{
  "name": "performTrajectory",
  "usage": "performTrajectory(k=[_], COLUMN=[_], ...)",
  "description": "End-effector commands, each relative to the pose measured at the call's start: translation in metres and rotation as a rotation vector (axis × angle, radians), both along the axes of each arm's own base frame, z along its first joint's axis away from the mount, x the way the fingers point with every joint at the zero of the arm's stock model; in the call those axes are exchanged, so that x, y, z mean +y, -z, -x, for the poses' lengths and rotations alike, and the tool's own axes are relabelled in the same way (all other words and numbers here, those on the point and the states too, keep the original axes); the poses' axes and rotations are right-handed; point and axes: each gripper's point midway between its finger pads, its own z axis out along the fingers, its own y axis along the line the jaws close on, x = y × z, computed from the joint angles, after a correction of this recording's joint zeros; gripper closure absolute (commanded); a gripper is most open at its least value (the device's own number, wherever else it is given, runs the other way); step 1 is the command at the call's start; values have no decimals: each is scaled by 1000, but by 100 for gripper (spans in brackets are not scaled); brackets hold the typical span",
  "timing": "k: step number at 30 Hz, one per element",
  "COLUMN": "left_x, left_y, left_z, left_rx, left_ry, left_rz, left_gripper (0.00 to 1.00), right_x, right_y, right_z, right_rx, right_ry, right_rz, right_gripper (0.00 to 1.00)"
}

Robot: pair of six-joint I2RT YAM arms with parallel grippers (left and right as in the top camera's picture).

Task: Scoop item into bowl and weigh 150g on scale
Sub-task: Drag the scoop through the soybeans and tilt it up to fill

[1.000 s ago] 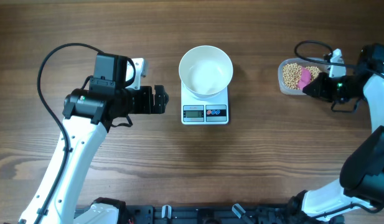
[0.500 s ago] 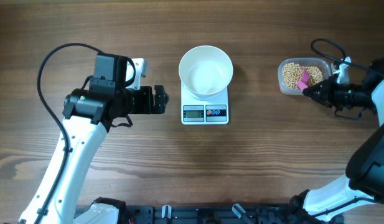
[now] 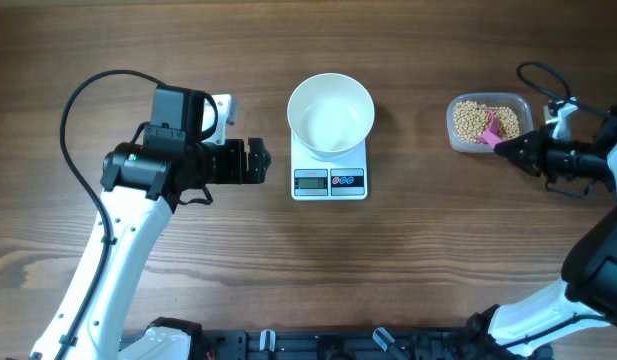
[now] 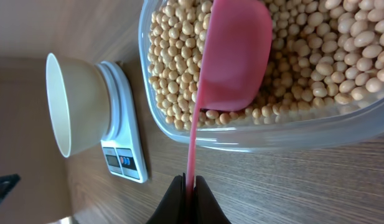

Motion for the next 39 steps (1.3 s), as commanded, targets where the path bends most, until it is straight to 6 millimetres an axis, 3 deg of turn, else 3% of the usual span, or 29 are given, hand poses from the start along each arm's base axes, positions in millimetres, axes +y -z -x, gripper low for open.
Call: performTrajectory(k=[1,10,18,27,39], left_x=[0,1,1,1,1], left_y=[-7,-6,-6,-6,-5], left_z=[-3,-1,-1,-1,0], left_rx=[-21,-13,-13,-12,-5], left_ry=[13,13,13,13,13], left_rz=[-1,-2,-2,-2,-3], left_gripper=[0,0,0,0,0], right_x=[12,14,-7,-9,-43], right_y=[-1,-7,-14,-18,-35], right_z=[-4,-7,-3,-4,13], right_rx=[-28,-65,-116,-145,-213], right_ry=[-3,-10,38,41,150], right_rz=[-118,-147,-164,-182,-257], right_gripper=[96,96,96,96,96])
